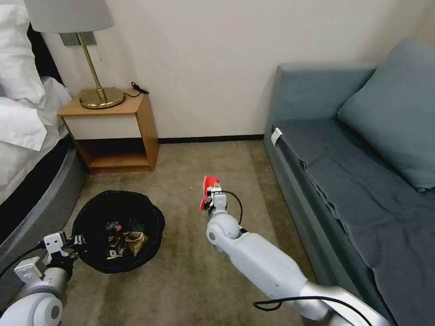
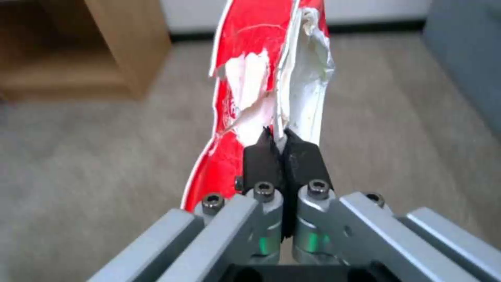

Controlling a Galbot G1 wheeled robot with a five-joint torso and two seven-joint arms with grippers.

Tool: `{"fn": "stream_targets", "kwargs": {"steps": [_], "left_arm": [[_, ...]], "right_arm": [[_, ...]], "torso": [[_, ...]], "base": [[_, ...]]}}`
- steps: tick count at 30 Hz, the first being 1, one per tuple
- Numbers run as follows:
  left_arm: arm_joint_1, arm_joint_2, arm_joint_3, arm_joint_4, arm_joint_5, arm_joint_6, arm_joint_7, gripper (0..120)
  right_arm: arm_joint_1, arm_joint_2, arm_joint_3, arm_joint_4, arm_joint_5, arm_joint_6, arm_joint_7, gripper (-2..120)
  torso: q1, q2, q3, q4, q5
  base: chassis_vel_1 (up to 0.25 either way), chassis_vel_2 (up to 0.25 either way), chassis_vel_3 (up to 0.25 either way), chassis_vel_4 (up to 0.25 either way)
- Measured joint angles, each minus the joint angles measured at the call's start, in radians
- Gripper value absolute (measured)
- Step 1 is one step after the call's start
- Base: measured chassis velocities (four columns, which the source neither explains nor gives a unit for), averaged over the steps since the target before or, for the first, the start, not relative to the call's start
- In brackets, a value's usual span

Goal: Pick up the trash bin, then pick up the garbage on the floor and place it into the trash bin.

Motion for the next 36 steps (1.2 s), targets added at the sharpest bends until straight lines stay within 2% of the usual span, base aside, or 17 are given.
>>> {"fn": "stream_targets", "kwargs": {"steps": [3,8,15,20,25,36], "left_arm": [[0.001,-0.003,0.011,-0.016,-0.005,0.012,-0.005,1],[0.006,-0.015,0.025,-0.035,-0.016,0.029,-0.014,1],[0.018,-0.045,0.045,-0.064,-0.02,0.047,-0.021,1],[0.033,-0.068,0.059,-0.086,-0.02,0.057,-0.023,1],[0.046,-0.096,0.082,-0.099,-0.021,0.063,-0.026,1],[0.048,-0.12,0.117,-0.115,-0.022,0.076,-0.036,1]], "right_arm": [[-0.004,-0.051,-0.005,0.126,-0.031,0.045,-0.033,0],[-0.009,-0.101,-0.017,0.256,-0.084,0.094,-0.097,0],[-0.019,-0.176,-0.055,0.368,-0.174,0.156,-0.225,0],[-0.052,-0.243,-0.093,0.403,-0.222,0.19,-0.317,0],[-0.106,-0.276,-0.116,0.401,-0.268,0.223,-0.378,0],[-0.149,-0.301,-0.189,0.391,-0.344,0.26,-0.446,0]], "torso": [[0.0,0.0,0.0,0.0001,0.0001],[0.0,0.0,0.0,0.0001,0.0001],[0.0,0.0,0.0,0.0001,0.0001],[0.0,0.0,0.0,0.0,0.0001],[0.0,0.0,0.0,0.0,0.0],[0.0,0.0,0.0,0.0,0.0]], "base": [[0.0,0.0,0.0,0.0],[0.0,0.0,0.0,0.0],[0.0,0.0,0.0,0.0],[0.0,0.0,0.0,0.0],[0.0,0.0,0.0,0.0],[0.0,0.0,0.0,0.0]]}}
